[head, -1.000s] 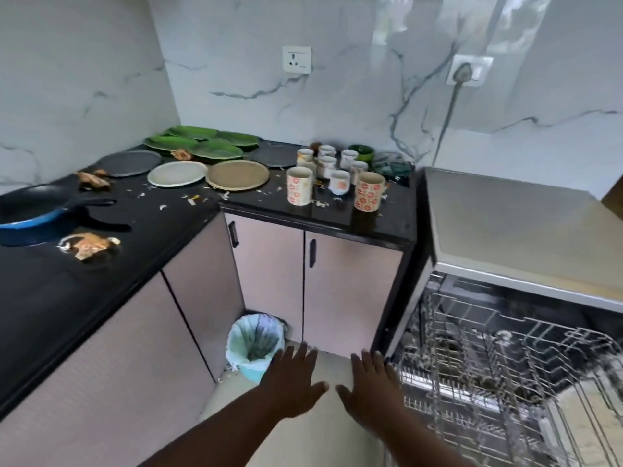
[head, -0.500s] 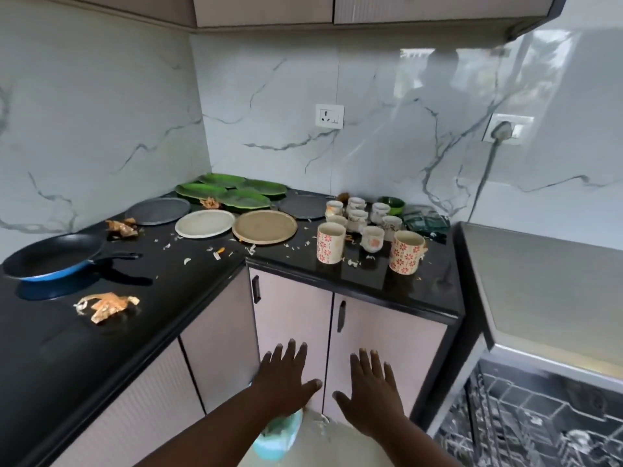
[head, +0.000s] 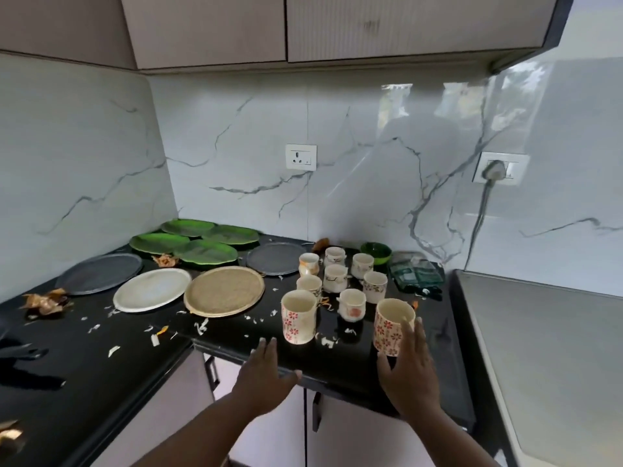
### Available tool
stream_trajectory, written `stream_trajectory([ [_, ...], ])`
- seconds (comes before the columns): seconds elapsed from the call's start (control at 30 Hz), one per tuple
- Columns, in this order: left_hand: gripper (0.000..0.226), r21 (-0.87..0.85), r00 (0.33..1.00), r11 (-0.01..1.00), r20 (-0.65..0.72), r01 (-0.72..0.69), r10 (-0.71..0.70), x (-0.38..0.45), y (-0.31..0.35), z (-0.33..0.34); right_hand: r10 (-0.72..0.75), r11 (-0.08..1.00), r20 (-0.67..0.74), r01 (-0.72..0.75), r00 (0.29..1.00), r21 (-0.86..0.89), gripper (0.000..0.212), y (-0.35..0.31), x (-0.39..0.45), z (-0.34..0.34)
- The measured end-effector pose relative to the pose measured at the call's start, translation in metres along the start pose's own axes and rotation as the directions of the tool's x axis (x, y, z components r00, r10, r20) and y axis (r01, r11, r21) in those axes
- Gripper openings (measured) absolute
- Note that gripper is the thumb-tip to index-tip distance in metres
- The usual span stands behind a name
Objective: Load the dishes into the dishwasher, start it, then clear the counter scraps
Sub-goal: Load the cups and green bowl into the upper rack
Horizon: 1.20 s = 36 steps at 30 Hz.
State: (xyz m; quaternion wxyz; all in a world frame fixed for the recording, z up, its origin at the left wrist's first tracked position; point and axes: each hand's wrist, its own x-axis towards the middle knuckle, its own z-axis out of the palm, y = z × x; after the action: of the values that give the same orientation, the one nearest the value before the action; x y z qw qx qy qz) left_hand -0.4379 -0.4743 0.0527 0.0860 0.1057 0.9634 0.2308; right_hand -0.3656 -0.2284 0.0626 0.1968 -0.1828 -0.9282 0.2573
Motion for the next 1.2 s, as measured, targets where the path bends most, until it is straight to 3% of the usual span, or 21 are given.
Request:
stream_trajectory([
  [0.1, 0.092, -0.161, 0.994, 0.985, -0.085, 0.059, -0.073, 0.042, 0.009, -0.002, 0.157, 0.968, -0.011, -0.152, 0.988, 0.202, 0.100, 0.016, 0.028, 0.007],
  [0.23, 0.089, -0.421, 0.980, 0.906, -0.161, 0.039, -0.117, 0.084, 0.010, -0.001, 0.320, 0.839, 0.080, -0.322, 0.944, 0.439, 0.118, 0.028, 0.056, 0.019],
  [0.53, 0.110, -0.454, 0.990, 0.881, -0.101, -0.134, 0.099, 0.153, -0.008, 0.011, 0.448, 0.752, 0.010, -0.383, 0.894, 0.537, 0.108, 0.026, 0.086, 0.048],
  [0.7, 0.096, -0.702, 0.970, 0.677, -0.085, -0.221, 0.228, 0.163, -0.013, 0.015, 0.491, 0.749, -0.067, -0.382, 0.868, 0.541, 0.094, 0.018, 0.082, 0.048],
  [0.8, 0.106, -0.809, 0.956, 0.537, -0.098, -0.238, 0.276, 0.153, -0.001, 0.010, 0.522, 0.705, -0.117, -0.351, 0.845, 0.616, 0.095, 0.013, 0.074, 0.041],
  [0.9, 0.099, -0.865, 0.918, 0.422, -0.100, -0.271, 0.385, 0.142, 0.028, 0.001, 0.584, 0.575, -0.090, -0.333, 0.807, 0.747, 0.085, 0.007, 0.060, 0.016],
  [0.97, 0.091, -0.902, 0.872, 0.343, -0.069, -0.263, 0.485, 0.131, 0.056, -0.005, 0.588, 0.461, -0.007, -0.328, 0.809, 0.824, 0.091, 0.006, 0.044, -0.009],
  [1.1, 0.084, -0.960, 0.772, 0.233, 0.028, -0.157, 0.635, 0.101, 0.110, -0.011, 0.580, 0.123, 0.172, -0.294, 0.796, 0.948, 0.087, -0.002, 0.002, -0.060],
  [1.2, 0.077, -0.977, 0.662, 0.210, 0.145, -0.020, 0.735, 0.075, 0.144, -0.007, 0.633, -0.129, 0.221, -0.180, 0.742, 0.975, 0.103, 0.003, -0.035, -0.087],
])
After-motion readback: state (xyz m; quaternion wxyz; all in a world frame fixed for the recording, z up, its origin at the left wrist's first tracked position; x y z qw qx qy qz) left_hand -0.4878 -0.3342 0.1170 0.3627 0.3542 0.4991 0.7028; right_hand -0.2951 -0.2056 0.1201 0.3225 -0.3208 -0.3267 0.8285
